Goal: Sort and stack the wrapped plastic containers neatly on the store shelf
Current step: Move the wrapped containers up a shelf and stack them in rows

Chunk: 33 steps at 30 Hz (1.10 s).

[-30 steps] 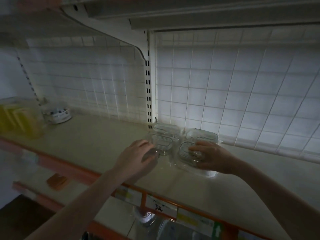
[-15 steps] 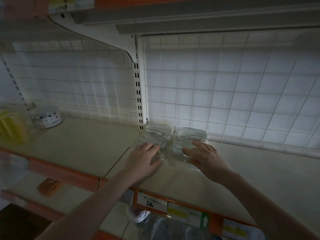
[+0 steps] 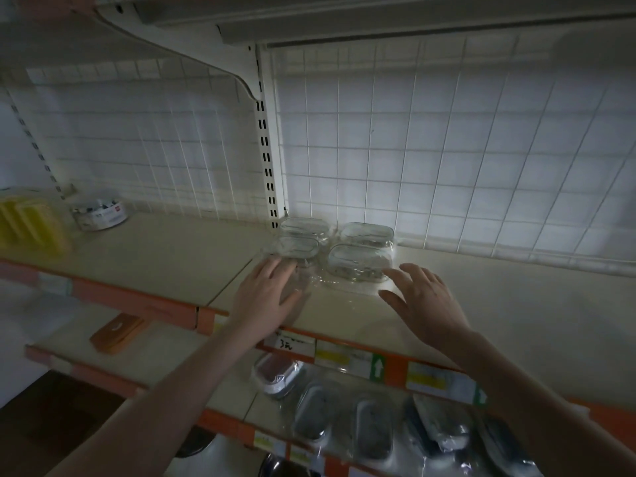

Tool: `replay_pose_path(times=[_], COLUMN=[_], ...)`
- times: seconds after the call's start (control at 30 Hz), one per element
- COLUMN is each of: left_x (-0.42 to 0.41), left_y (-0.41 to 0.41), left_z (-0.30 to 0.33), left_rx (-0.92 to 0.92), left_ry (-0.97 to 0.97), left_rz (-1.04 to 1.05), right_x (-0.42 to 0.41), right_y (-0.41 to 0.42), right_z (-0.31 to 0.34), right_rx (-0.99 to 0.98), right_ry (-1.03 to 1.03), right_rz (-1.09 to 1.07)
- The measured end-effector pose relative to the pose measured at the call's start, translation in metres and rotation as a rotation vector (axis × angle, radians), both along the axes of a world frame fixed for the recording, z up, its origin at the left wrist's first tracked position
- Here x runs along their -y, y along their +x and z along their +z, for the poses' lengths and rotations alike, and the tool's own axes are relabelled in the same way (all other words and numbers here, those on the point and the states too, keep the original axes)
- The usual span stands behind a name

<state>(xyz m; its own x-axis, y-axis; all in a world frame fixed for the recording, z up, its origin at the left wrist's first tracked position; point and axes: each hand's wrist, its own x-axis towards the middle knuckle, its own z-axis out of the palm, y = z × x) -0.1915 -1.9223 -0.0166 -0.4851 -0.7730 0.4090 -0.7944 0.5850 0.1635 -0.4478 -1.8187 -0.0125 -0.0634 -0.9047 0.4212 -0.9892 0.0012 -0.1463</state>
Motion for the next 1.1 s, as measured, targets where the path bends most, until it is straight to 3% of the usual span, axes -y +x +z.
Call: replay_pose_path(times=[0.27,0.63,1.1], left_x=[-0.036,-0.072,-0.104], left_y=[0.023,0.095,0.123], left_z=[-0.006,-0.053,-0.14], left_rx=[-0.012,-0.108,0.039], left_ry=[-0.003,-0.066,0.277], left_rz=[-0.034,-0.184,-0.103], right_x=[-0.055,-0.132,-0.159], right_y=[0.03,0.11,0.143], right_z=[-0.006,-0.045,-0.147], right_rx=[0.046,0.103,0.122], right_ry=[0.086,-0.067,0.086], right_rz=[-0.115,-0.26,-0.38])
